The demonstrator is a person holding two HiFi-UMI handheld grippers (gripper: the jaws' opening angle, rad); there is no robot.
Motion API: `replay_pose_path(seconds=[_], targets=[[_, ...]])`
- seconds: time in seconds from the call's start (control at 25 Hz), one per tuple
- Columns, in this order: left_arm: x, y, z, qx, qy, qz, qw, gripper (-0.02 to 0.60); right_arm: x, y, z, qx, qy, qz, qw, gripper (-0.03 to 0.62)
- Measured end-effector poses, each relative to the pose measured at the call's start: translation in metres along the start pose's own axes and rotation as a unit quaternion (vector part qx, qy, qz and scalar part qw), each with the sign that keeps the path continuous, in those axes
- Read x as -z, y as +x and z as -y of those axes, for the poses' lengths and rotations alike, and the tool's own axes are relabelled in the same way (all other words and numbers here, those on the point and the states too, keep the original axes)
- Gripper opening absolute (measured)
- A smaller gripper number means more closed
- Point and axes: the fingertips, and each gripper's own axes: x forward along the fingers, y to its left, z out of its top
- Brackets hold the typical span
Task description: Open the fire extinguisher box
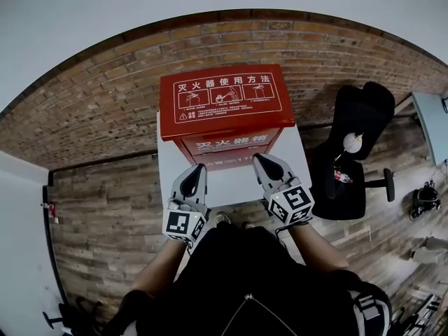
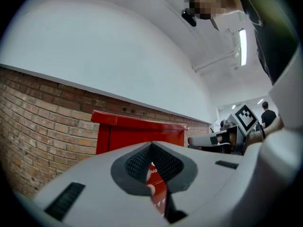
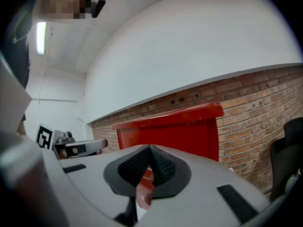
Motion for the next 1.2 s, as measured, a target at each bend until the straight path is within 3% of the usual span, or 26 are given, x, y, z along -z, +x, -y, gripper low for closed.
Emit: replay_pose_path(seconds=[0.24,0.6,0.84,0.88,1.0,1.2], targets=[[-0.007,0.016,-0.014,0.026,-0.008,0.007,0.9996,0.049,-0.016,0.024,-0.011,0.013,-0.014,0.013,1.0,0.017],[-0.005,0.03,-0.005,0.039,-0.007,-0.02,0.999,0.049,-0.023,0.041,-0.022,-0.029,-0.025,-0.003,0.999,0.017],[-0.035,0.03,0.004,0.052,0.016,-0.013,0.9984,0.051,-0.049,0.032,-0.02,-0.055,-0.054,0.0,0.997,0.018],[-0.043,0.029,0.005,0.056,0.022,-0.01,0.9981,0.065,-0.055,0.029,-0.018,-0.06,-0.058,0.002,0.997,0.021],[-0.06,0.028,0.002,0.061,0.043,-0.012,0.9971,0.169,-0.075,0.018,-0.006,-0.072,-0.079,0.009,0.994,0.124],[-0.091,0.027,-0.022,0.04,0.081,-0.006,0.9959,0.244,-0.104,0.001,0.031,-0.046,-0.114,0.017,0.992,0.206]])
